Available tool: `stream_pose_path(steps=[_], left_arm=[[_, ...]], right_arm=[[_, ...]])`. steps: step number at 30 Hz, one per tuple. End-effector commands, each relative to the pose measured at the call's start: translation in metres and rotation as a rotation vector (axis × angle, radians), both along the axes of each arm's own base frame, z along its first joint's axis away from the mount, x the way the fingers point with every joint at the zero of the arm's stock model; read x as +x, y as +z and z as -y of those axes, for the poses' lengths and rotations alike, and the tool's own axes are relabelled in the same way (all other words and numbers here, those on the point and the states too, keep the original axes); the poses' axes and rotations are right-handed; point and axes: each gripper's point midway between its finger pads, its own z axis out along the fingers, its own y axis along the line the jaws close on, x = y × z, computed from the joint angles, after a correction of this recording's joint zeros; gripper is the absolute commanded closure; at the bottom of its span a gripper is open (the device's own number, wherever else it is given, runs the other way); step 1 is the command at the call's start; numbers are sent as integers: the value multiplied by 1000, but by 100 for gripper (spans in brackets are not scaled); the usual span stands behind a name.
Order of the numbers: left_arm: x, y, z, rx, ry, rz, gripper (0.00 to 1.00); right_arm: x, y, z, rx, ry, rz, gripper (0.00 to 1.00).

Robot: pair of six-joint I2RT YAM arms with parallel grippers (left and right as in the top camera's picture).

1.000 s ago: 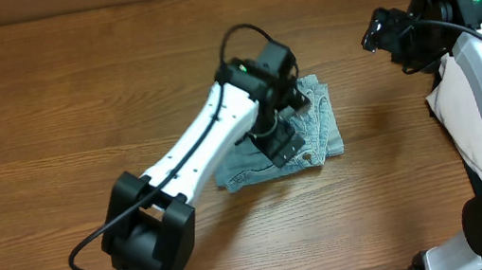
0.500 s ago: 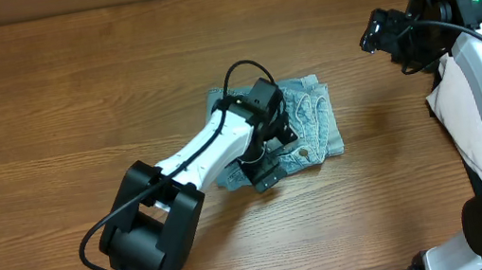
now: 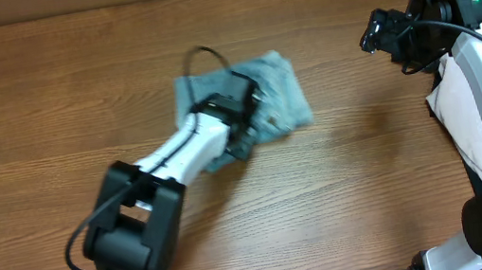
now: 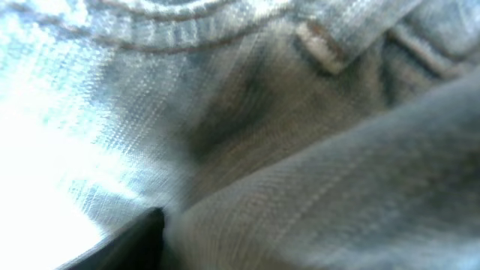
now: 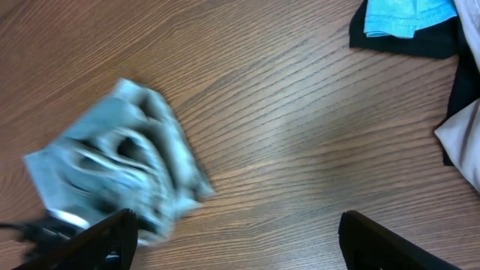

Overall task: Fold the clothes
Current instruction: 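Carry the folded jeans with the left gripper to the table's top-left corner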

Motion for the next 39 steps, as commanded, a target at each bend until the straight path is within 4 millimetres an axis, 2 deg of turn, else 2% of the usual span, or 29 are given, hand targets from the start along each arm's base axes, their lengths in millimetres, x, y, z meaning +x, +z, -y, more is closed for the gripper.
stream_pose_path(steps=[1,6,10,15,20,24,29,30,31,33,34,37,39], left_arm=[[22,-19,-78,61,386,29,65],[52,-14,-137,-3,626,103,78],[76,-5,-198,-68,836,196,87],[100,7,-274,-176,1106,350,94],[120,10,-322,-288,1222,472,95],[130,3,-359,-308,1275,549,96],[147,-1,-389,-327,1302,635,95],[152,1,-392,-334,1301,658,89],[158,4,-395,-344,1296,687,72],[172,14,-399,-368,1271,747,14],[179,22,-398,-378,1239,765,0],[198,47,-395,-369,1124,774,0],[204,65,-396,-351,1107,748,0]], right_arm=[[1,2,0,2,6,7,11],[0,2,-1,2,7,6,11],[0,1,-1,2,7,5,11],[0,1,-1,3,7,5,11],[0,1,-1,2,7,4,11],[-1,1,-1,3,7,1,11],[-1,1,-1,2,7,2,11],[0,1,-1,2,7,2,11],[0,1,-1,2,7,4,11],[0,1,-1,2,7,5,11],[0,1,-1,2,7,5,11],[0,1,-1,3,7,4,11],[0,1,-1,3,7,4,11]])
